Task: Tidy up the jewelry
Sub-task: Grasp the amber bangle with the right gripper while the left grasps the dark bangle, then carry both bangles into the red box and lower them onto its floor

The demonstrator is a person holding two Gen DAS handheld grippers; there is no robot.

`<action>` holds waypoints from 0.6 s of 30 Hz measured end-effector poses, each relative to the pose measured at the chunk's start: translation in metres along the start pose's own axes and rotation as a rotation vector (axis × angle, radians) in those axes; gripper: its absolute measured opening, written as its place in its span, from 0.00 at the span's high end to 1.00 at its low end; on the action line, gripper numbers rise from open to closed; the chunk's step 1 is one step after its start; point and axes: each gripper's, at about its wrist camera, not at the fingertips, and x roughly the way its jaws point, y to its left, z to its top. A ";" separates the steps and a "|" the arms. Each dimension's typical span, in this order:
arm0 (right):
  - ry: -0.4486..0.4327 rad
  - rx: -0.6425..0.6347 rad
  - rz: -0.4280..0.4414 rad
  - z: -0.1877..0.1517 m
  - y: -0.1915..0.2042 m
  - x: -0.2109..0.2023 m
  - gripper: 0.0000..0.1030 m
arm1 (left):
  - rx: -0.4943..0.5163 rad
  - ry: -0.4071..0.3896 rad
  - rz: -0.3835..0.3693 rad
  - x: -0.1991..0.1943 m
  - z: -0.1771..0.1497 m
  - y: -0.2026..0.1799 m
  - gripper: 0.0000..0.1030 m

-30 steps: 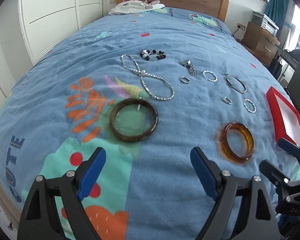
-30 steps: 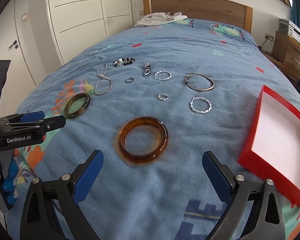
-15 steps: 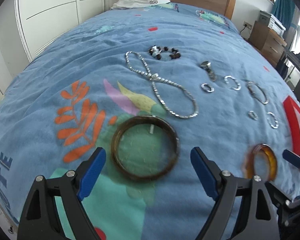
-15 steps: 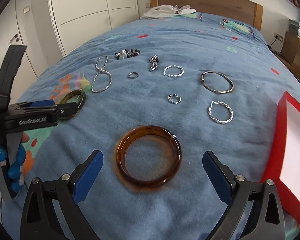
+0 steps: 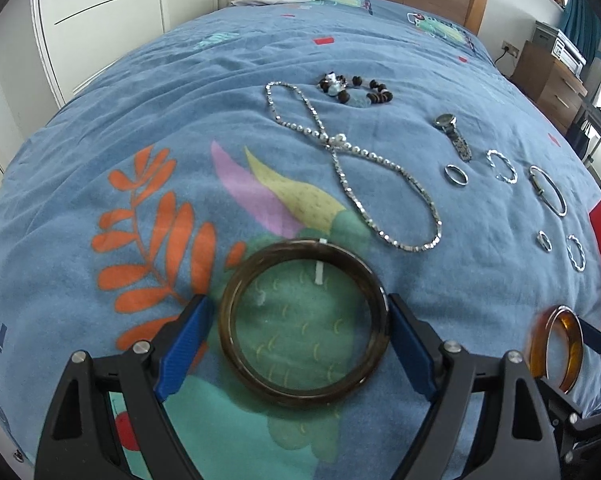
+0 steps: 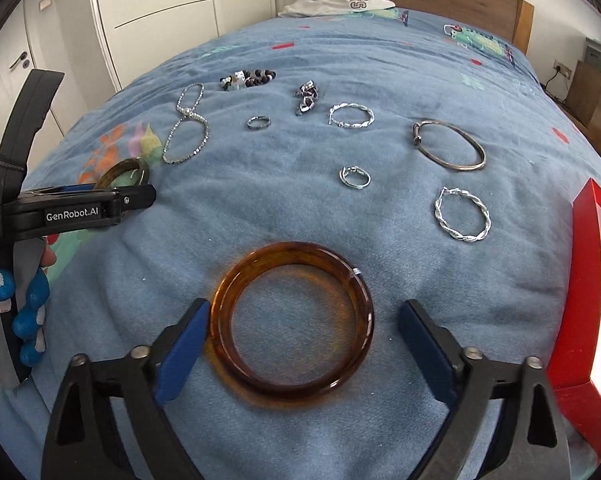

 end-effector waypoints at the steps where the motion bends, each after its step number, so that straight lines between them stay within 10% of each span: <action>1: 0.001 0.000 -0.001 0.000 0.000 0.000 0.17 | -0.001 -0.001 0.001 0.000 -0.001 0.000 0.17; 18: -0.016 -0.031 0.031 0.007 0.004 -0.019 0.26 | 0.012 -0.024 0.001 -0.028 -0.007 -0.012 0.27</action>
